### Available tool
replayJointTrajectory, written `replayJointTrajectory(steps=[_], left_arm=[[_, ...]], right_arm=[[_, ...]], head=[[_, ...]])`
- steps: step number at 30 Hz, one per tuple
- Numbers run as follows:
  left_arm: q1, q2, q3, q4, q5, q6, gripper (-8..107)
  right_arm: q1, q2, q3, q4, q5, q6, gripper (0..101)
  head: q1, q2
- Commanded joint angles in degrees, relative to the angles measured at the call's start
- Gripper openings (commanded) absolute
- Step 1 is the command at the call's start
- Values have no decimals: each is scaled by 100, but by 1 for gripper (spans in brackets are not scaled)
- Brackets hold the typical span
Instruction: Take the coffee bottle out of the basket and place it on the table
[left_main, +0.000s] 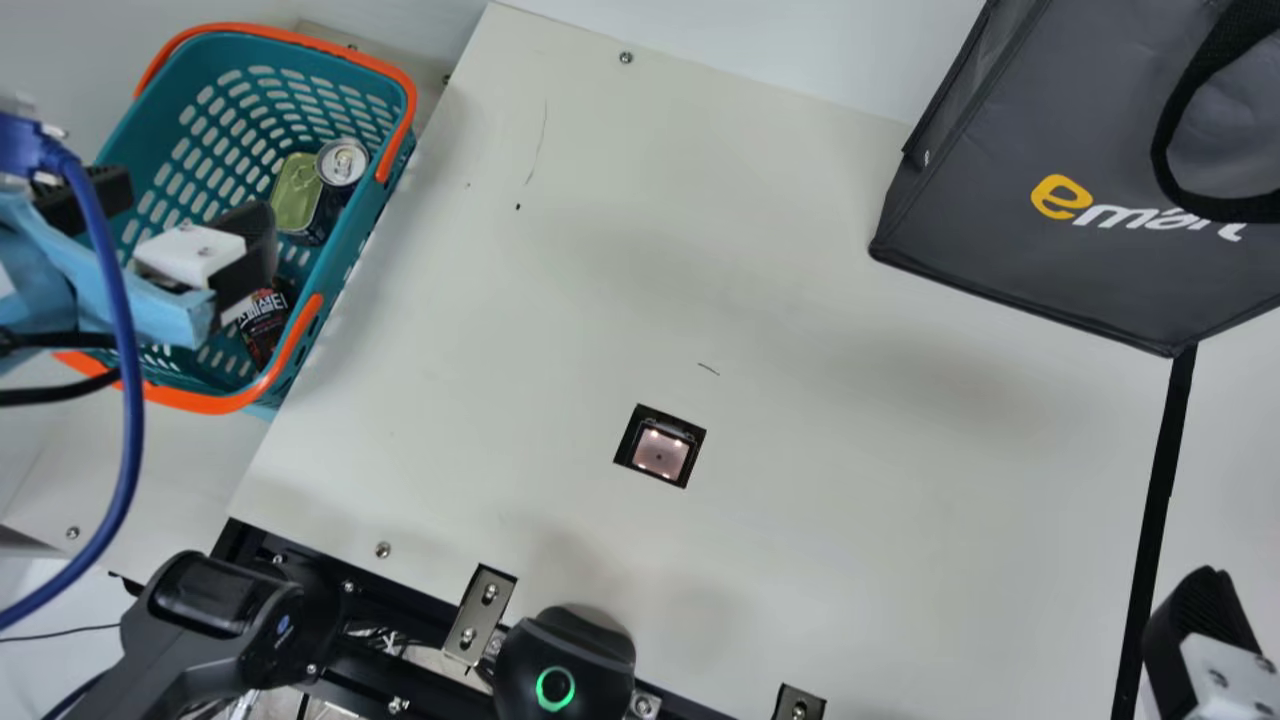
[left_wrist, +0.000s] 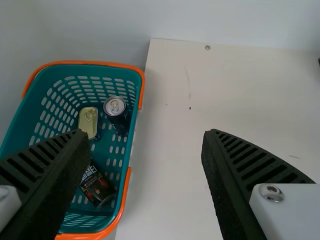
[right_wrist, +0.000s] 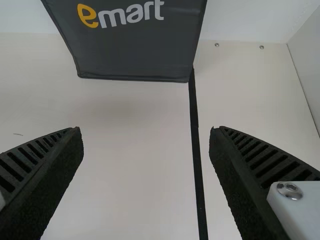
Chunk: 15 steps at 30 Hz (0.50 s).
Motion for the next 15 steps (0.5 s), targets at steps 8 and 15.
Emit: replayJointTrajectory(steps=[8,15], left_arm=[[624,303,-73,-138,-206,61,90],[1233,541,-65,-383,-408,358,90]], right_arm=[[0,0,0,0,0,0,91],[0,0,0,0,0,0,91]], head=[[-148,14],[-148,14]])
